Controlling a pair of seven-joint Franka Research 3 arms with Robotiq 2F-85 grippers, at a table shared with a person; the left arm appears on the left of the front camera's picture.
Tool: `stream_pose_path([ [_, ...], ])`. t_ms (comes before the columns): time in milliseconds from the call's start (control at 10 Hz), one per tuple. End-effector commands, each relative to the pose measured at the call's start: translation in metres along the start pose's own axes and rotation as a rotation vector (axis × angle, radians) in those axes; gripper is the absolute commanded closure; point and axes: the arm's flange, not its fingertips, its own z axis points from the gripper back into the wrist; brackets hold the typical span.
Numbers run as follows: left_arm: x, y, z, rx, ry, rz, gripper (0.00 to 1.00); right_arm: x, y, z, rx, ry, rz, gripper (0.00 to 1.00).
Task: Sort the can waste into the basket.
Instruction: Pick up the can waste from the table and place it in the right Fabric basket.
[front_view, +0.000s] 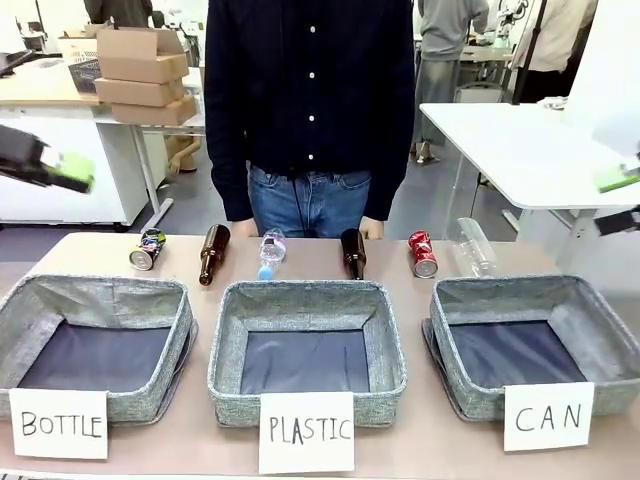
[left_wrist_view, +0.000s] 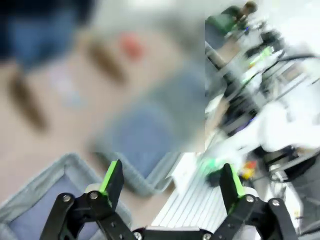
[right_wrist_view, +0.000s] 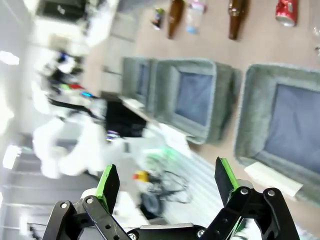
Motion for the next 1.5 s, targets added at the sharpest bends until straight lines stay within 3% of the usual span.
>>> stream_pose_path([
  [0,-0.053,0.005,0.002,-0.314,-0.307,0.182,0.0,0.007,-0.03,0.006,0.31,-0.19,-0.315,0.0],
  [200,-0.053,0.011,-0.002,-0.289,-0.315,0.207,0.0,0.005,-0.038,0.013,0.348,-0.253,-0.301,0.0],
  [300,-0.049,0.011,-0.005,-0.171,-0.215,0.243,0.0,0.005,-0.035,0.011,0.279,-0.283,-0.275,0.0],
  [400,-0.009,0.027,0.035,-0.288,-0.315,0.184,0.0,0.007,-0.049,0.031,0.309,-0.19,-0.298,0.0],
  [1400,-0.009,0.027,0.035,-0.288,-0.315,0.184,0.0,0.007,-0.049,0.031,0.309,-0.19,-0.298,0.0],
])
